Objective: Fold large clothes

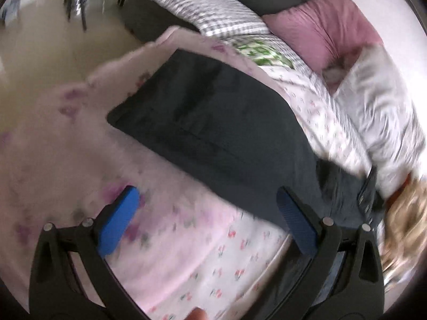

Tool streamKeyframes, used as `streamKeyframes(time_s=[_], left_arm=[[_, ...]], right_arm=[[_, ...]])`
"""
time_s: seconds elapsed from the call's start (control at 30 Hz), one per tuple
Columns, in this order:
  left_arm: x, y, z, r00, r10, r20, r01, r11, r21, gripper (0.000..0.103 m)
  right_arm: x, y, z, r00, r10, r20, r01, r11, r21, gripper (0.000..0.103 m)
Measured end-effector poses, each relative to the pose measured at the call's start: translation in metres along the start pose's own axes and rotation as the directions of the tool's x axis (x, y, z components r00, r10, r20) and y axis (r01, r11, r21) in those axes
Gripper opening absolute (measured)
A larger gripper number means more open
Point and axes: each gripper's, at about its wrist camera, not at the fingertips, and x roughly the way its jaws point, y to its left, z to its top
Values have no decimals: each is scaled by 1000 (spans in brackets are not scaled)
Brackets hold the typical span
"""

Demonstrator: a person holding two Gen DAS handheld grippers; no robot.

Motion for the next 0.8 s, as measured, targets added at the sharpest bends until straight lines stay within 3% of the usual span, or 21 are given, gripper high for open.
streamKeyframes(time_s=[0.1, 0.17, 0.23, 0.3, 0.33, 0.4, 0.53, 0.6, 0.7, 0.8], left_arm=[[20, 23, 13, 996, -87, 31, 90, 986, -141, 89], [25, 32, 20, 991, -118, 61, 127, 974, -186, 76], [28, 36, 29, 991, -114, 73, 126, 971, -202, 41], [29, 38, 35, 992, -98, 80, 114, 965, -236, 20], [27, 38, 37, 990, -105, 91, 125, 959, -255, 14], [13, 29, 39, 983, -119, 139, 151, 958, -245, 12], [-26, -28, 34, 957, -123, 262, 140, 989, -47, 11], [-44, -63, 27, 942, -170, 291, 158, 985, 64, 10], [-67, -119, 5, 925, -251, 286, 191, 956, 220, 10], [-78, -174, -27, 913, -332, 236, 234, 902, 362, 10]], right_arm=[[7, 6, 2, 1000, -18, -6, 18, 999, -43, 85], [10, 7, 1, 999, -41, -11, 40, 997, -69, 85], [13, 7, -1, 997, -72, -10, 70, 993, -98, 85], [13, 3, -2, 996, -85, -12, 84, 992, -99, 85], [13, -1, -2, 996, -83, -13, 82, 993, -90, 85], [10, -10, 0, 998, -70, -6, 70, 996, -61, 85], [6, -28, 2, 998, -57, -10, 57, 998, 9, 85], [6, -33, 3, 999, -39, -14, 39, 999, 38, 85], [4, -40, 5, 1000, -8, -20, 9, 996, 87, 85], [1, -44, 6, 1000, 8, -14, -6, 993, 118, 85]])
